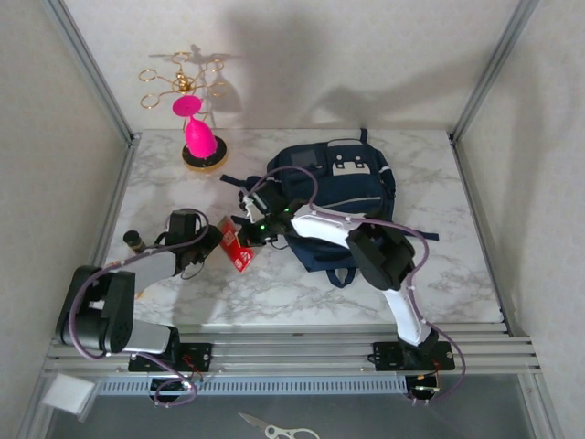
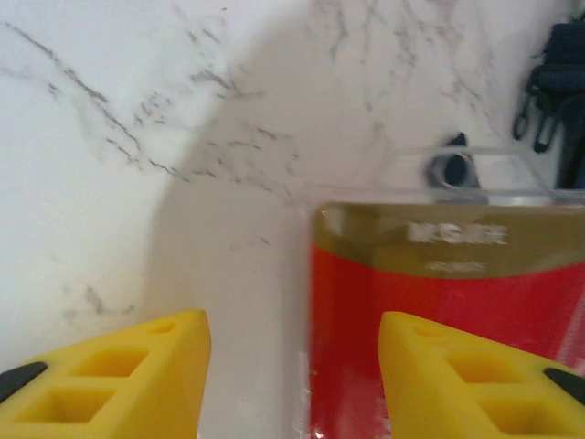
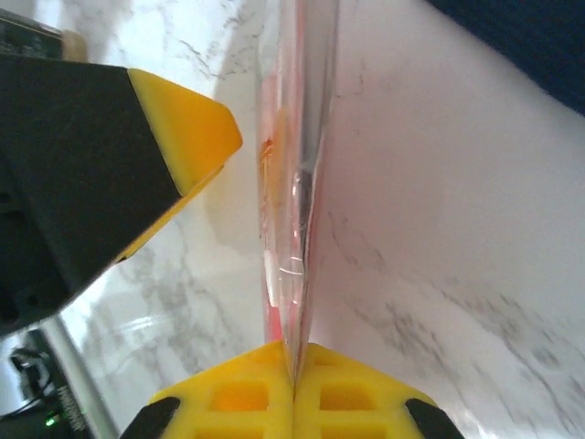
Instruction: Pack books, pencil case, and school supplies into a backpack
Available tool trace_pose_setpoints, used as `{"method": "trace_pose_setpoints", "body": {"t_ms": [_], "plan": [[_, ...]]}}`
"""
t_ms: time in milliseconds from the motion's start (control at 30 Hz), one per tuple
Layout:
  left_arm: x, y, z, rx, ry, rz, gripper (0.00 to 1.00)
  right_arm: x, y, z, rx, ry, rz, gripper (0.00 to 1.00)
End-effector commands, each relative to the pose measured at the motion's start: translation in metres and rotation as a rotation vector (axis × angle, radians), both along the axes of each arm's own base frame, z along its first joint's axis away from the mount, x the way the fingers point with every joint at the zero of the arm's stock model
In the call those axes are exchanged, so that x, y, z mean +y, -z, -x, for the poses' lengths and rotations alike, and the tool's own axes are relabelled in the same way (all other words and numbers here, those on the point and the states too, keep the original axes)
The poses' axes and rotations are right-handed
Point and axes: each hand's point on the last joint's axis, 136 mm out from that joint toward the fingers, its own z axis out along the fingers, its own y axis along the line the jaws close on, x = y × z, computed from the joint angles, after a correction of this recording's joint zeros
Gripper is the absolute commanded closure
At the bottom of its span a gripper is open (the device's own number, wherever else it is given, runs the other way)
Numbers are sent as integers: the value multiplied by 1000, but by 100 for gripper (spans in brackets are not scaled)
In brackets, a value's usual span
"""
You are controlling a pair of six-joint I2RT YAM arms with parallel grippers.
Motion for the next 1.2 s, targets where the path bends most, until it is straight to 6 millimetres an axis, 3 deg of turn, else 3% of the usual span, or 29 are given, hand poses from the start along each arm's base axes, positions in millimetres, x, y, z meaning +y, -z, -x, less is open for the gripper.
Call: {"method": "trace_pose_setpoints", "body": {"t_ms": [0,100,167,300,400,500,600,700,833,1067,1167], "plan": [[-5,-56,-12,-114,81,-53,44,-19,-84,-20,-86,78,-185,100],[-15,-107,-22,-223,159,-126,40,-56,-118,-22,-116,142,-237,100],[-35,-136,-27,-299,238,-164,39,-87,-140,-23,-141,201,-270,100],[-114,-175,-28,-435,531,-221,38,-168,-170,-26,-167,381,-312,100],[-174,-186,-25,-502,753,-307,38,-225,-183,-23,-172,496,-305,100],[-230,-185,-18,-559,976,-430,38,-279,-185,-19,-170,626,-257,100],[-282,-173,-7,-613,1193,-540,35,-323,-183,-14,-145,738,-242,100],[-313,-148,-3,-631,1351,-600,30,-359,-185,-7,-150,833,-235,100],[-329,-115,-13,-591,1432,-738,29,-386,-174,-1,-127,910,-220,100],[-325,-114,-47,-634,1321,-915,38,-393,-158,4,-92,926,-197,100],[-320,-114,-58,-630,1307,-901,46,-398,-150,8,-80,946,-158,100]]}}
